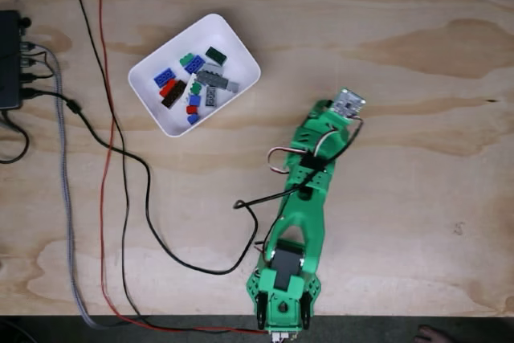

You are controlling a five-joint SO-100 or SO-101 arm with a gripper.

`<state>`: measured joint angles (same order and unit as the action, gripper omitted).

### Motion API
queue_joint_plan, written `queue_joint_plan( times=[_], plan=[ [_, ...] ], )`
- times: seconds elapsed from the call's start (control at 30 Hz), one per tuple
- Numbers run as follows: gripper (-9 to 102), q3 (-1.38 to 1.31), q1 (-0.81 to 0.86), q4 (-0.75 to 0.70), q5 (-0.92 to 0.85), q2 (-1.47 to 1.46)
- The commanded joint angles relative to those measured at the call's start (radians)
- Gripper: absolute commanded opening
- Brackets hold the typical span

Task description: Put all lego bricks in the bin.

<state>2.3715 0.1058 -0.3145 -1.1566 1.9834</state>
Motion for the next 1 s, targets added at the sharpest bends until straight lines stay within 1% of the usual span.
queue_joint_plan(
  times=[0.0, 0.1, 0.23, 0.33, 0.5, 0.57, 0.63, 0.7, 0.73, 0.77, 0.8, 0.83, 0.9, 0.97],
  plan=[
    [0, -0.36, -0.422, -0.706, 0.181, 0.245],
    [0, -0.62, -0.509, -0.788, 0.255, -0.034],
    [0, -0.827, -0.555, -0.753, 0.255, -0.291],
    [2, -0.868, -0.548, -0.686, 0.227, -0.364],
    [15, -0.83, -0.511, -0.555, 0.221, -0.35],
    [18, -0.776, -0.494, -0.488, 0.235, -0.275],
    [25, -0.707, -0.466, -0.43, 0.278, -0.133],
    [25, -0.586, -0.43, -0.382, 0.281, 0.097],
    [24, -0.531, -0.403, -0.393, 0.276, 0.232],
    [21, -0.462, -0.383, -0.422, 0.235, 0.37],
    [18, -0.367, -0.367, -0.445, 0.147, 0.502],
    [11, -0.235, -0.348, -0.442, 0.035, 0.643],
    [0, 0.055, -0.313, -0.327, -0.155, 0.85],
    [0, 0.356, -0.272, -0.129, -0.318, 0.971]
  ],
)
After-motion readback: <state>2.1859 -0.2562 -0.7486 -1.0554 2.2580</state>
